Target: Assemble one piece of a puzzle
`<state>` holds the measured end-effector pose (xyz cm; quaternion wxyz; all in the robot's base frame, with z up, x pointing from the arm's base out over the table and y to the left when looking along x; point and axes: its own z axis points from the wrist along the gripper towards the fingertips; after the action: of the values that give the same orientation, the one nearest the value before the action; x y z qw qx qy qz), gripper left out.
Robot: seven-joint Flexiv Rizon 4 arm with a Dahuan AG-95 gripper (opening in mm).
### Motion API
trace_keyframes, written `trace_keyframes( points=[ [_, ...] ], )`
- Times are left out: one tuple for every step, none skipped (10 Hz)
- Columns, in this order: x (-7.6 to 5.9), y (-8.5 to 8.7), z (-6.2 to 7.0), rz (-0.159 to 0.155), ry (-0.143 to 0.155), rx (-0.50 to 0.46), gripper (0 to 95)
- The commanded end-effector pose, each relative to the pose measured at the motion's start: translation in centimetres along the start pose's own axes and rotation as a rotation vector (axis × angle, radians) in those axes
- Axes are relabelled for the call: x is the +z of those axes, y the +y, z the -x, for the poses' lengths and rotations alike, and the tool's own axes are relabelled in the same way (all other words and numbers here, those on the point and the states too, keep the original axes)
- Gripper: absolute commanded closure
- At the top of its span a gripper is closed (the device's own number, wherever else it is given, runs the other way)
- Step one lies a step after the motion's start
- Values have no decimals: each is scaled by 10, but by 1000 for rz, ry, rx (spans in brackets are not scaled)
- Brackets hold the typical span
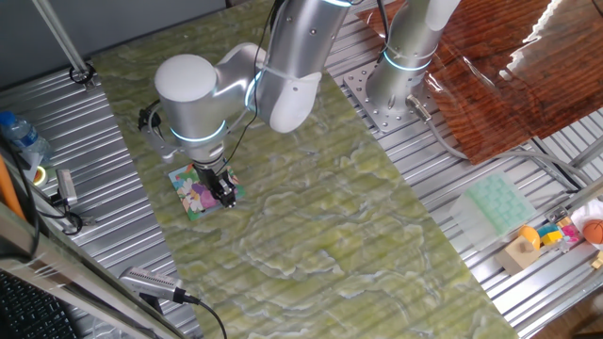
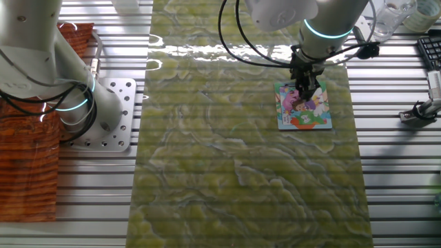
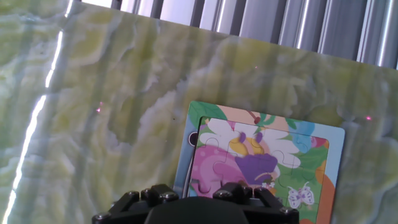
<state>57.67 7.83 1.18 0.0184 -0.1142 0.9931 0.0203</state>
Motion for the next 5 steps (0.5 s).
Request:
trace_keyframes(
  points=[
    [1,0,-1,-1,3,0,380],
    [1,0,-1,-1,5,2,380],
    [1,0,-1,-1,5,2,380],
    [1,0,-1,-1,7,2,380],
    [1,0,-2,-1,5,1,380]
  ],
)
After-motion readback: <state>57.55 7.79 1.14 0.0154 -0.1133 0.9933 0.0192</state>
